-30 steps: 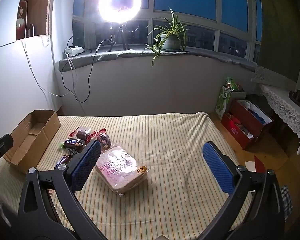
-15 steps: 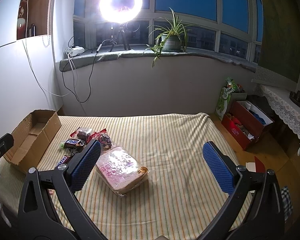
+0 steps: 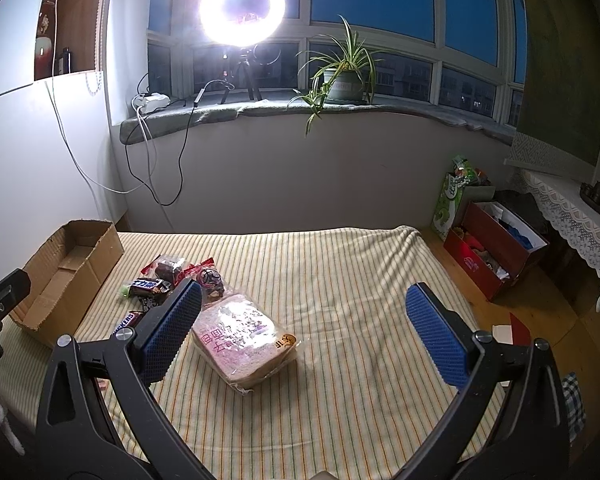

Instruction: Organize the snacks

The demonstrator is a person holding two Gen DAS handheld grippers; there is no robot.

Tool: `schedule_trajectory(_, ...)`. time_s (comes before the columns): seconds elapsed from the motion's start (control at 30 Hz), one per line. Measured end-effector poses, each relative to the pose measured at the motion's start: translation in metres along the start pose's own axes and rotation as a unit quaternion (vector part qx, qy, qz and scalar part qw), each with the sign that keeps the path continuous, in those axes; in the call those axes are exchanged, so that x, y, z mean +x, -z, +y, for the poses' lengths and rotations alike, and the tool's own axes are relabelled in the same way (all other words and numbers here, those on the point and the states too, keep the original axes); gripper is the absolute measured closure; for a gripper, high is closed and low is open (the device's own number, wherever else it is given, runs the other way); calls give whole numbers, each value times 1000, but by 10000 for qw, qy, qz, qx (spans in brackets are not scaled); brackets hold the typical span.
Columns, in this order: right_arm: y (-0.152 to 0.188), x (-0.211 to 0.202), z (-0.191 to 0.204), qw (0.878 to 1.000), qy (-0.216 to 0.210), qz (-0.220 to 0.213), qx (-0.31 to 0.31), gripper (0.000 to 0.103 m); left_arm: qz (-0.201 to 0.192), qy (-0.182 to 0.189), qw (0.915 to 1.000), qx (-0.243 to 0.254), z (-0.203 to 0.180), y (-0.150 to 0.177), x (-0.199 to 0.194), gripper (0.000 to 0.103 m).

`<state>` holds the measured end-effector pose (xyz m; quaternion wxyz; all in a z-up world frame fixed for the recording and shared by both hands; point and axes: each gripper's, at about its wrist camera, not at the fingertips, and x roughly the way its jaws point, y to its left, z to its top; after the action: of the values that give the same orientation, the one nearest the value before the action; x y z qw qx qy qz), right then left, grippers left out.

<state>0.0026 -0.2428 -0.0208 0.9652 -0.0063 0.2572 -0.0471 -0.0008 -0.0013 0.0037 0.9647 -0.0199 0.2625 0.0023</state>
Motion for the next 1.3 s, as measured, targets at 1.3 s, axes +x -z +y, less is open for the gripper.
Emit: schedule_trajectory(1.3, 8, 17, -5, 9998, -162, 110, -3, 0, 156, -20, 9999, 49, -3, 7, 14, 0)
